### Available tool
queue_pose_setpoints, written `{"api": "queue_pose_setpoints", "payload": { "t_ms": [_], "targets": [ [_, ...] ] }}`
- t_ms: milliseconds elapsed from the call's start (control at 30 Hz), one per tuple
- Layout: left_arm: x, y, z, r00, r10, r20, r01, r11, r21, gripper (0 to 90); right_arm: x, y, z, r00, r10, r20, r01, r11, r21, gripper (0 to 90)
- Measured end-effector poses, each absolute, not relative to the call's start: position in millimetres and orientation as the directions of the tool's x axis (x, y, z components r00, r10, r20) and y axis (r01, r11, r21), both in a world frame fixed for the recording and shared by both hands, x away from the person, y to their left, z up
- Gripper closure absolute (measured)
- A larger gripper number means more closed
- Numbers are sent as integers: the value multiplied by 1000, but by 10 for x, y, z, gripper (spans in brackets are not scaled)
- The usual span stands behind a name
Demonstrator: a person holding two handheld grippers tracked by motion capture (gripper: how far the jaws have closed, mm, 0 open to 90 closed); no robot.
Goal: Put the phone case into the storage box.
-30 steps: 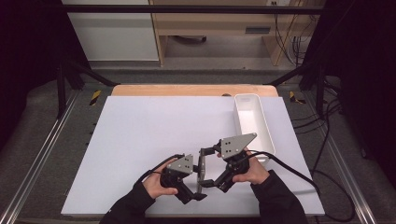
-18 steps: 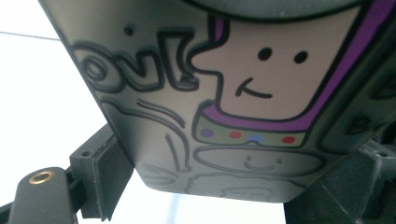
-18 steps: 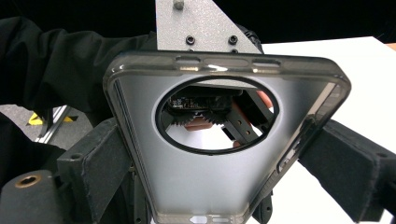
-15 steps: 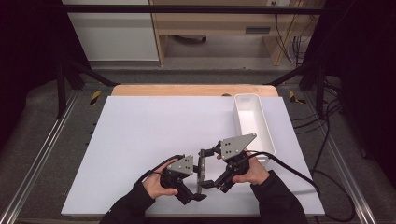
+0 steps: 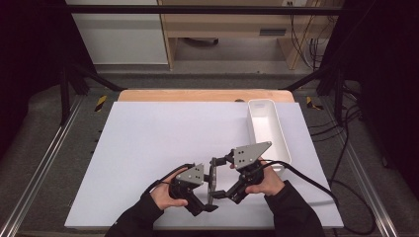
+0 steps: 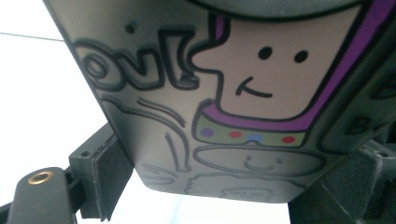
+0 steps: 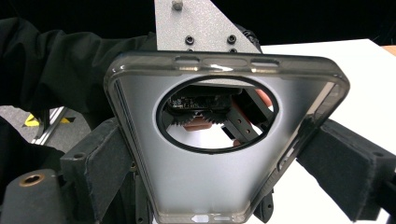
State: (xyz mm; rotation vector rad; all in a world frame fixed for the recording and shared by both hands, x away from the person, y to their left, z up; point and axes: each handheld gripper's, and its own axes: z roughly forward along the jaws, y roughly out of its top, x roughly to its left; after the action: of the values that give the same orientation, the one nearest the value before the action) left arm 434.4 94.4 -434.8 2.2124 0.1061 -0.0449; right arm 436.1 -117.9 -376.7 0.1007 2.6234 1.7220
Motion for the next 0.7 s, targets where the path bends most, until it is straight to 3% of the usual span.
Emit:
{"api": "queue_pose_setpoints", "payload": {
  "t_ms": [700],
  "targets": [
    [4344, 1070, -4291, 989, 140, -54, 125, -574, 809, 57, 4376, -1232, -3722, -993, 113, 21, 65, 402, 913, 121]
  ]
}}
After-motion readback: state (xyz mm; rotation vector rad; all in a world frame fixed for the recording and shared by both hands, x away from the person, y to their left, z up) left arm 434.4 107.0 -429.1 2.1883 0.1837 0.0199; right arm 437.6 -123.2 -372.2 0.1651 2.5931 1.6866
